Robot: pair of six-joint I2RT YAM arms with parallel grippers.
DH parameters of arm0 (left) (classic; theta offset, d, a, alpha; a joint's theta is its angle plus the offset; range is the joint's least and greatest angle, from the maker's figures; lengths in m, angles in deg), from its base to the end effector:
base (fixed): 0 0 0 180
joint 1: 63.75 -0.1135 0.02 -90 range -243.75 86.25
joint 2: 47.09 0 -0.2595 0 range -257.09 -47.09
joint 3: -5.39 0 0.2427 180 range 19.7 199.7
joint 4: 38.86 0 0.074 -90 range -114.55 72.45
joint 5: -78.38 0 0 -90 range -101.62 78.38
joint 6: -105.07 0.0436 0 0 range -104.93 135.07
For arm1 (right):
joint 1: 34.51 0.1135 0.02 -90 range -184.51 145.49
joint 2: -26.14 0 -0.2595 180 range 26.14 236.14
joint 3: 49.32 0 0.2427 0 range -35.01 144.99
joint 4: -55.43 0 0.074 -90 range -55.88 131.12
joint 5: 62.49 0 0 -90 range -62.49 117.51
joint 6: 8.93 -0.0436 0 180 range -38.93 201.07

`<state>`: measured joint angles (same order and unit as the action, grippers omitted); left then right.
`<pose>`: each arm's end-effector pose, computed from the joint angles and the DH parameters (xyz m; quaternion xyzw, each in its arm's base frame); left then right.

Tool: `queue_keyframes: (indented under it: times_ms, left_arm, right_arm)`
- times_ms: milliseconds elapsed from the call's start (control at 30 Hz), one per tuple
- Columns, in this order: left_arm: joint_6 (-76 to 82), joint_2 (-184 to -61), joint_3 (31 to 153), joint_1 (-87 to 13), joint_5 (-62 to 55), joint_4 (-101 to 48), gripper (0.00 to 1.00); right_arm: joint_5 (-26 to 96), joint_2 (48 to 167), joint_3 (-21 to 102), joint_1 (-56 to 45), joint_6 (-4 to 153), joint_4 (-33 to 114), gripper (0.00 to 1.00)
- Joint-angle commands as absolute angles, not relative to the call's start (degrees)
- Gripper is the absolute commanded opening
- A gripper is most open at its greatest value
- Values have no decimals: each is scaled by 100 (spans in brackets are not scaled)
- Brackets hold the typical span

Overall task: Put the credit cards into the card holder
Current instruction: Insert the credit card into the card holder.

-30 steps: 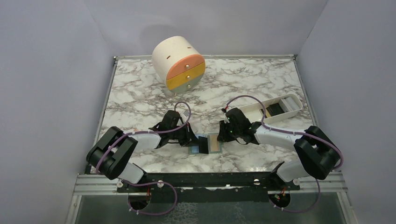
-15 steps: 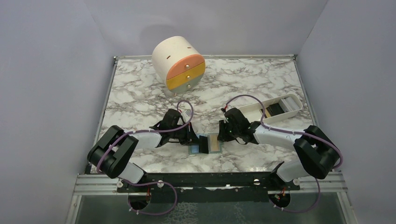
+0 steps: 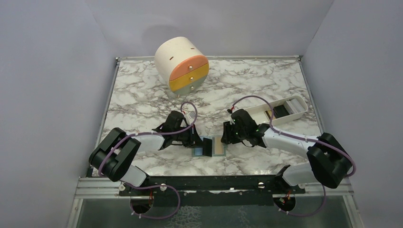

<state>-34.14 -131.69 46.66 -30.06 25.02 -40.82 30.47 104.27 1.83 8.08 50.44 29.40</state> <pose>0.1968 -0.1625 0.1333 0.0114 0.8747 -0.4734 0.1034 0.1852 0.1733 0.1635 -0.1069 0.9420 0.2088 0.2399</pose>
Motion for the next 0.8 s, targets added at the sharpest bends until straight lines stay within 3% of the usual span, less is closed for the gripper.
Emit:
queue_keyframes:
  times_ms: [0,300,767]
  left_arm:
    - [-3429,-13177,4629,-3043,2558,-4378,0]
    - [-3574,-13319,4443,-3044,2382,-4898,0]
    - [-3486,-13689,4207,-3044,2021,-5383,0]
  right_arm:
    - [3201,10565,25,830,4926,3091,37]
    - [3228,10801,-241,825,4916,3277,24]
    - [3158,10735,-292,830,4908,3251,22]
